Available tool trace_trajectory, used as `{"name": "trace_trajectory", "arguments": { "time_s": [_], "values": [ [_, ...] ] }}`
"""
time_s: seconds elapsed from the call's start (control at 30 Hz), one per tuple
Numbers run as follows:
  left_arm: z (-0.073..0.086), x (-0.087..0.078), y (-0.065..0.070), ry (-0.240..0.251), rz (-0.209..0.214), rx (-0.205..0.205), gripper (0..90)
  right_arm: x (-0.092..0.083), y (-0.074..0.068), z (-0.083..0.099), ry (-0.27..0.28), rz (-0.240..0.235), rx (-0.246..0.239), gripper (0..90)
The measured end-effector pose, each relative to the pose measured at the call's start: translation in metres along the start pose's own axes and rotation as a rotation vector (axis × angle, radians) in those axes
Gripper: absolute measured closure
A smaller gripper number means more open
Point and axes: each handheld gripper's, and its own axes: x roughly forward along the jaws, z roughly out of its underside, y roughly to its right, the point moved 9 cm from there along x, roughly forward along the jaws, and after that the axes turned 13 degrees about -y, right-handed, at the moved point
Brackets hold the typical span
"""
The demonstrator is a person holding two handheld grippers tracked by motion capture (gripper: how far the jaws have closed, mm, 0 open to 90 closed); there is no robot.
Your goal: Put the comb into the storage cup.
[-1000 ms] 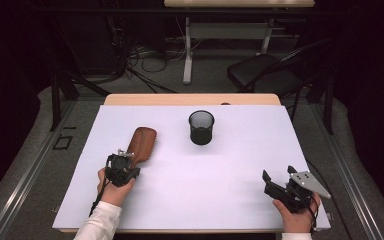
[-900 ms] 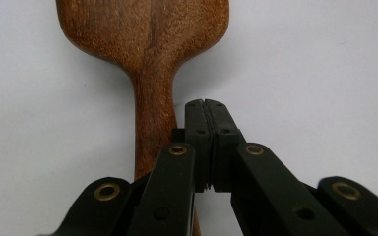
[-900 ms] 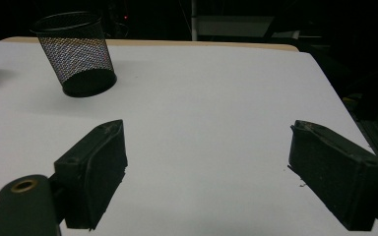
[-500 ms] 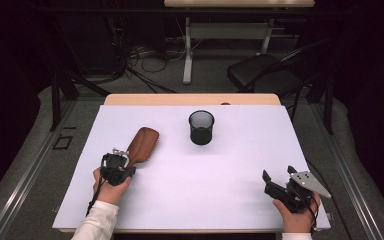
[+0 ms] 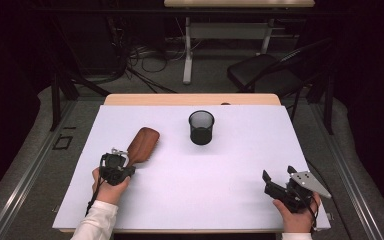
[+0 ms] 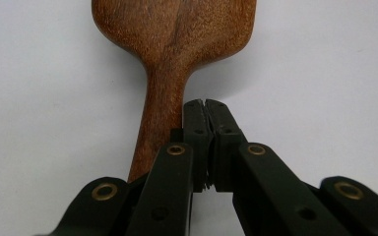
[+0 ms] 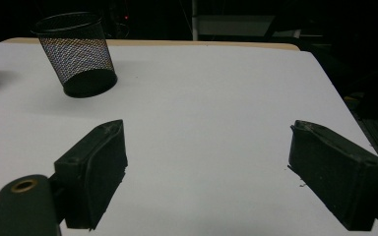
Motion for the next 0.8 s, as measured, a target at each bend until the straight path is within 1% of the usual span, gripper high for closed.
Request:
{"name": "trace_trajectory", "arguments": {
  "time_s": [0.27,0.5,0.8],
  "values": [
    [0.000,-0.007,0.002,0.019,0.010,0.006,86.0,0.000,0.000,0.000,-0.001,0.001,0.000,13.7],
    [0.000,-0.013,-0.001,0.038,0.022,-0.010,83.2,0.000,0.000,0.000,-0.002,0.001,0.002,13.7],
    [0.000,-0.018,-0.004,0.053,0.027,-0.019,80.9,0.000,0.001,0.001,-0.011,0.000,0.001,13.8]
  ]
}}
